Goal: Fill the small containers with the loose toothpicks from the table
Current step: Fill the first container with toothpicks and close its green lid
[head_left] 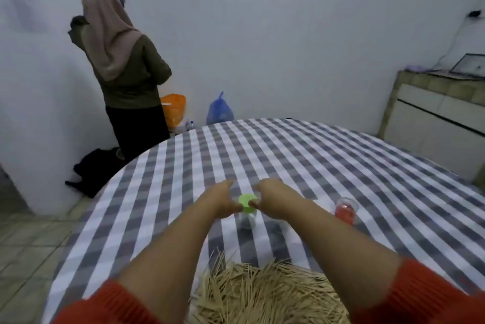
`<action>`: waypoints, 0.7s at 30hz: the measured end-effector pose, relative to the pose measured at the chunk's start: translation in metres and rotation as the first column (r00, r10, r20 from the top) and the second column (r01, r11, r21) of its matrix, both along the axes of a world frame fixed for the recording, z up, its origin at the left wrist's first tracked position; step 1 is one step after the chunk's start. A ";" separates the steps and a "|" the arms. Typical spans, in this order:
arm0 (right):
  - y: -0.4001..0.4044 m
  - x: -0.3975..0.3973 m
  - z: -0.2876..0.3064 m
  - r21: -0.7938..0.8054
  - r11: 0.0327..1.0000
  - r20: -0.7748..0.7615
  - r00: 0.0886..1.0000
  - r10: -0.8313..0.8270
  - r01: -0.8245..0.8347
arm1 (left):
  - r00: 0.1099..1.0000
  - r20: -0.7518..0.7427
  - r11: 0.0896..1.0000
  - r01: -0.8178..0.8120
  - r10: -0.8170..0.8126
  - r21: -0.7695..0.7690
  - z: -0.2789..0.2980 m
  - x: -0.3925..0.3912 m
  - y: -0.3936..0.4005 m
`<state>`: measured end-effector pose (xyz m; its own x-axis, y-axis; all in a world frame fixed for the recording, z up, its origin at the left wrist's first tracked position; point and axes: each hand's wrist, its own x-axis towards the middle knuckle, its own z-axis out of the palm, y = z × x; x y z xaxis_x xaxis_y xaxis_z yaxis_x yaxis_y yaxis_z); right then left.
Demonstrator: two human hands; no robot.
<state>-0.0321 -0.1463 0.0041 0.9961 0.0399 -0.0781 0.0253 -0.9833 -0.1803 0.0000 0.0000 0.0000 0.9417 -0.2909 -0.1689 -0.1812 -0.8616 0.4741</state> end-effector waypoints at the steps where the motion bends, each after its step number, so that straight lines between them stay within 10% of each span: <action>1: 0.002 0.004 -0.012 -0.064 0.998 0.047 0.999 0.016 -0.013 | 1.000 0.002 1.000 -0.007 0.007 -0.026 -0.012 0.001 -0.003; 12: 0.021 0.017 -0.086 -0.328 0.944 0.338 0.937 0.086 0.032 | 0.992 0.087 0.922 -0.049 0.089 -0.384 -0.105 0.016 -0.019; 17: 0.026 -0.026 -0.090 -0.148 0.989 0.420 0.906 0.052 0.012 | 0.994 0.099 0.813 0.019 0.048 -0.581 -0.107 -0.029 -0.006; 21: 0.028 -0.090 -0.092 0.299 0.954 0.489 0.864 -0.119 -0.038 | 0.991 0.123 0.805 0.113 -0.050 -0.583 -0.106 -0.077 0.007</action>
<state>-0.1216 -0.1179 -0.0875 0.8983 -0.0588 0.4354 0.1497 -0.8907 -0.4291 -0.0770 0.0066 -0.1064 0.9123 -0.3810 0.1501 -0.3102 -0.4037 0.8607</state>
